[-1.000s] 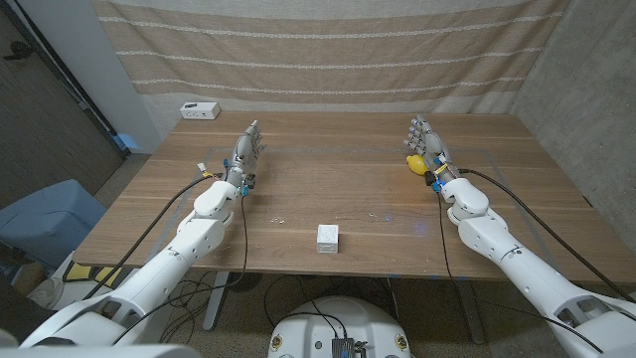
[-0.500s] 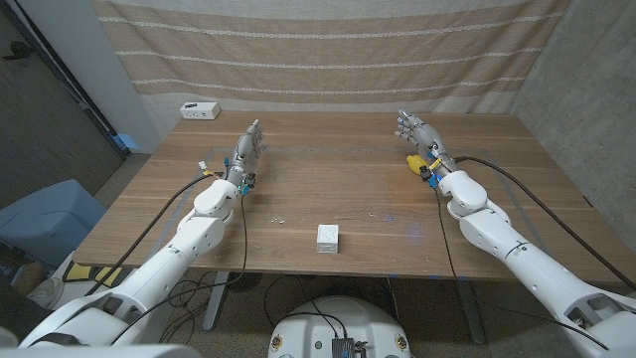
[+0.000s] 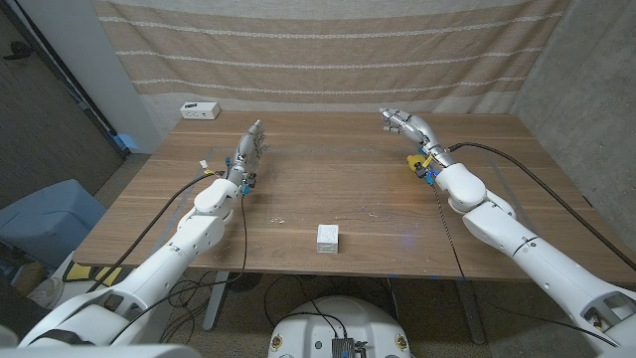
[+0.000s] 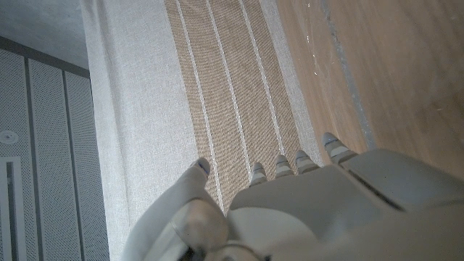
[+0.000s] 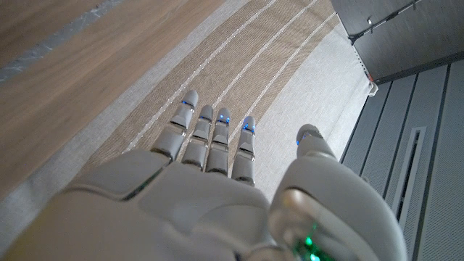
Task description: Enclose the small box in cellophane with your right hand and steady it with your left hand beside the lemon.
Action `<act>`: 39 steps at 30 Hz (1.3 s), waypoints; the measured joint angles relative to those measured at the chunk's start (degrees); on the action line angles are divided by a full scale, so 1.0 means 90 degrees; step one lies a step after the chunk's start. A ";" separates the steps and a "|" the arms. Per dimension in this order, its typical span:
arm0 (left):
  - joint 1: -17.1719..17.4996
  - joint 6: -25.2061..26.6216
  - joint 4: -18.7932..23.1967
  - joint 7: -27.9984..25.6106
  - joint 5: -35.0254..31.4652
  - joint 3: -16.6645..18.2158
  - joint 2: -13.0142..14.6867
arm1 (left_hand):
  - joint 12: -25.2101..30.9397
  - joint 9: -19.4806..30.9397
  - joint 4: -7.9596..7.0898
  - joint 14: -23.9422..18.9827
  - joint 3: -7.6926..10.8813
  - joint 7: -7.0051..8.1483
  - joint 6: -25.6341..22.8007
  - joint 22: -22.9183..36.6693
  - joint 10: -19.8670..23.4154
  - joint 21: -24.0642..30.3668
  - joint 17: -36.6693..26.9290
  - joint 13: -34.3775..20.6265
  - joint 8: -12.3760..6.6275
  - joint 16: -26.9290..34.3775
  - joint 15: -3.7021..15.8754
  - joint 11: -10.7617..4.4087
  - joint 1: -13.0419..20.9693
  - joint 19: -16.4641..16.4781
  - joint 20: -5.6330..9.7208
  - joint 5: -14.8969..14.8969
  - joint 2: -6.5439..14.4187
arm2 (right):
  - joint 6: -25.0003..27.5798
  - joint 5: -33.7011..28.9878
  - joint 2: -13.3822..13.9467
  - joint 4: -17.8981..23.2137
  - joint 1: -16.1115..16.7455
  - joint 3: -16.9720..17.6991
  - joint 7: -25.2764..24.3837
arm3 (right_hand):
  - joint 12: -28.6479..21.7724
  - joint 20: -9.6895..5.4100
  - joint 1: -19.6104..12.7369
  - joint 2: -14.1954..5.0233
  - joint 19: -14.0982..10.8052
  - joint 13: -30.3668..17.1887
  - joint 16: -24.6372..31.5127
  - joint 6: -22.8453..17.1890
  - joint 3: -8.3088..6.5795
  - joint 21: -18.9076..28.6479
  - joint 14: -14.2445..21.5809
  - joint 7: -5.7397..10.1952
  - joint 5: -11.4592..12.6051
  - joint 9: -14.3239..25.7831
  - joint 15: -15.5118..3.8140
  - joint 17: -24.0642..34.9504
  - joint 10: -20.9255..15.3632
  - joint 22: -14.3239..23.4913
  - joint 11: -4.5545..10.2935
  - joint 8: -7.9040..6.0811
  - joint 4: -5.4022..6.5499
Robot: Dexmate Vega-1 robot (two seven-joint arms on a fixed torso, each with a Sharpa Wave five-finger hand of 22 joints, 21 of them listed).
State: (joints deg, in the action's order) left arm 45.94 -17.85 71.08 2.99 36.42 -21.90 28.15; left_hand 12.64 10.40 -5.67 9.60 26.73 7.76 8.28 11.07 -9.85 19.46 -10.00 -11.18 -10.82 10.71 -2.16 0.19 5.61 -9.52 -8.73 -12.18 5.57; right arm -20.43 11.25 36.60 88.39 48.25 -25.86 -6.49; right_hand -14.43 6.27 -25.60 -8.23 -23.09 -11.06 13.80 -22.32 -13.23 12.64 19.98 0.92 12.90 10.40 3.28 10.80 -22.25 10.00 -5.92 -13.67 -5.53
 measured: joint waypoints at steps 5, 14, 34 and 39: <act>-0.0004 0.0005 -0.0003 0.0011 0.0001 -0.0007 0.0000 | 0.0000 -0.0032 0.0026 -0.0010 -0.0026 0.0013 -0.0012 0.0000 0.0000 0.0000 0.0000 0.0000 0.0000 0.0000 -0.0010 0.0000 -0.0002 0.0000 0.0000 0.0000 -0.0049 | 0.0039 -0.0393 0.0164 0.0316 0.0018 -0.0046 -0.0069 | 0.0000 -0.0014 0.0000 0.0000 -0.0053 0.0000 0.0024 -0.0034 -0.0045 0.0000 0.0069 -0.0034 0.0000 0.0000 -0.0001 0.0000 -0.0077 0.0000 0.0008 0.0000 -0.0045; -0.0005 0.0032 0.0018 0.0021 0.0002 -0.0020 0.0015 | 0.0000 -0.0032 0.0026 -0.0009 -0.0026 0.0033 -0.0032 -0.0001 -0.0034 0.0000 0.0001 0.0000 0.0000 0.0000 -0.0009 0.0034 -0.0002 0.0000 0.0001 0.0000 -0.0049 | 0.0221 -0.1071 0.0410 0.0755 0.0039 -0.0097 -0.0037 | 0.0000 0.0020 -0.0065 0.0000 -0.0086 0.0000 0.0024 -0.0068 -0.0079 0.0000 0.0137 0.0001 0.0000 0.0000 -0.0068 0.0000 -0.0077 -0.0001 0.0008 0.0000 -0.0079; 0.0127 0.0114 0.0323 -0.0057 -0.0044 -0.0037 0.0109 | 0.0000 -0.0031 0.0081 -0.0069 -0.0026 -0.0002 -0.0066 -0.0001 0.0001 0.0000 0.0001 -0.0001 0.0000 0.0000 -0.0023 0.0068 -0.0002 0.0092 0.0025 0.0000 -0.0049 | 0.0184 -0.2007 0.0946 0.1575 0.0118 -0.0173 0.0358 | 0.0001 -0.0051 -0.0175 0.0008 -0.0225 0.0001 0.0024 -0.0284 -0.0202 0.0044 0.0284 -0.0057 -0.0048 0.0001 -0.0216 -0.0001 -0.0259 -0.0001 0.0054 0.0000 -0.0202; 0.0212 0.0139 0.0468 -0.0126 -0.0063 -0.0036 0.0151 | 0.0000 -0.0031 0.0081 -0.0069 -0.0027 -0.0002 -0.0066 -0.0002 0.0001 0.0000 0.0001 -0.0001 0.0000 0.0000 -0.0023 0.0068 -0.0002 0.0092 0.0025 0.0000 -0.0049 | 0.0105 -0.2183 0.1032 0.1722 0.0139 -0.0176 0.0477 | 0.0001 -0.0060 -0.0208 0.0042 -0.0234 0.0001 0.0024 -0.0309 -0.0228 0.0044 0.0284 -0.0032 -0.0048 0.0002 -0.0216 -0.0001 -0.0258 -0.0001 0.0054 0.0000 -0.0228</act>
State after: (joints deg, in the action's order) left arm 47.85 -16.60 75.29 1.86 35.85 -22.22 29.51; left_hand 12.64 10.12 -4.94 8.99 26.49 7.75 7.68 11.06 -9.84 19.47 -9.99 -11.19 -10.82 10.71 -2.37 0.80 5.59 -8.69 -8.51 -12.18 5.13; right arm -19.49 -8.40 45.88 103.89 49.50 -27.44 -2.20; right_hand -14.42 5.73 -27.48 -7.86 -25.20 -11.05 14.02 -25.10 -15.29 13.03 22.53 0.63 12.47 10.41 1.33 10.79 -24.57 9.99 -5.43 -13.67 -7.59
